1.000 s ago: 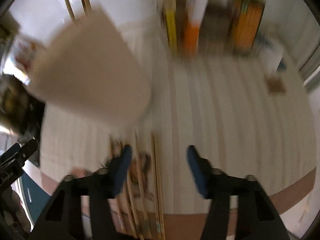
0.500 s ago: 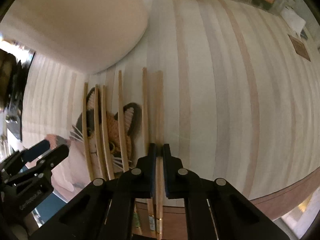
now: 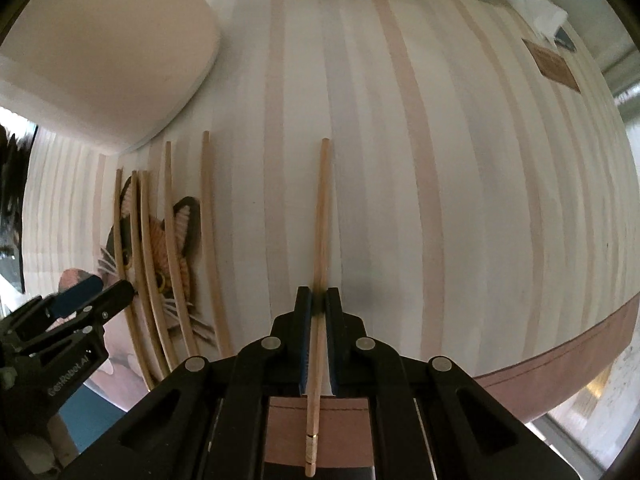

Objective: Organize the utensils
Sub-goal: 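Grasp a chopstick from the mat with the left tool while the right tool grasps another, then carry both chopsticks up and lower them toward the cream holder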

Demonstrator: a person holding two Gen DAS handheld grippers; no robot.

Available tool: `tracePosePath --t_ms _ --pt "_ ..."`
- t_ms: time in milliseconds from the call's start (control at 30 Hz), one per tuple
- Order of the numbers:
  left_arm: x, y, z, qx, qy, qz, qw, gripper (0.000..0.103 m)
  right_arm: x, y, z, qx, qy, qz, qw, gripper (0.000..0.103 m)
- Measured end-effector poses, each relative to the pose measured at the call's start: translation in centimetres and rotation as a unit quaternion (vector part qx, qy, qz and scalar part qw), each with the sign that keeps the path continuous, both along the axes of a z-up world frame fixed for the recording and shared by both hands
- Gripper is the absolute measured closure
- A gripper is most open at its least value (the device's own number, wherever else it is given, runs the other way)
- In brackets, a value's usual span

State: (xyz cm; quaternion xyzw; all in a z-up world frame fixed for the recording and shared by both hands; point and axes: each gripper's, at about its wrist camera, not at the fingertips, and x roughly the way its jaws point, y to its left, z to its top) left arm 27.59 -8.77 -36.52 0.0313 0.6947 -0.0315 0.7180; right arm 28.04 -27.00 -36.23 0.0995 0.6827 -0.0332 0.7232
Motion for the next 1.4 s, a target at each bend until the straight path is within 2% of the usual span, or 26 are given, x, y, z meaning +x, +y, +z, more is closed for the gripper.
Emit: tracePosePath --t_ms 33,100,233,433,467,733,867,1133,1400 --pt "0.0 -0.1 0.0 0.000 -0.001 0.001 1.0000 0.078 0.0 -0.6 0.0 0.000 -0.001 -0.002 1.000 0.096" --pt "0.0 0.1 0.1 0.000 -0.002 0.005 1.0000 0.096 0.0 -1.2 0.1 -0.003 -0.001 -0.003 1.000 0.096" --pt "0.2 1.7 0.3 0.003 -0.002 0.008 1.0000 0.098 0.3 -1.6 -0.1 -0.014 -0.002 -0.001 1.000 0.096" --pt "-0.6 4.1 0.2 0.012 0.001 0.023 0.9997 0.098 0.3 1.0 -0.6 -0.021 -0.002 0.005 1.000 0.096" --pt "-0.8 4.6 0.2 0.014 0.001 0.025 0.9996 0.098 0.8 2.6 -0.2 -0.022 -0.001 0.007 1.000 0.096" --pt "-1.7 8.2 1.0 0.016 0.005 0.038 0.9991 0.098 -0.8 3.6 -0.2 -0.009 0.012 0.023 1.000 0.096" --pt "-1.6 8.2 1.3 0.014 0.008 0.040 0.9991 0.098 -1.4 3.6 -0.6 -0.007 0.012 0.021 1.000 0.096" --pt "2.0 7.5 0.7 0.012 0.010 0.046 0.9988 0.098 -0.7 4.2 -0.4 -0.019 0.008 0.035 0.999 0.096" --pt "2.4 7.3 0.6 0.022 -0.009 0.058 0.9981 0.098 0.4 5.9 -0.9 -0.028 0.002 0.036 0.999 0.096"
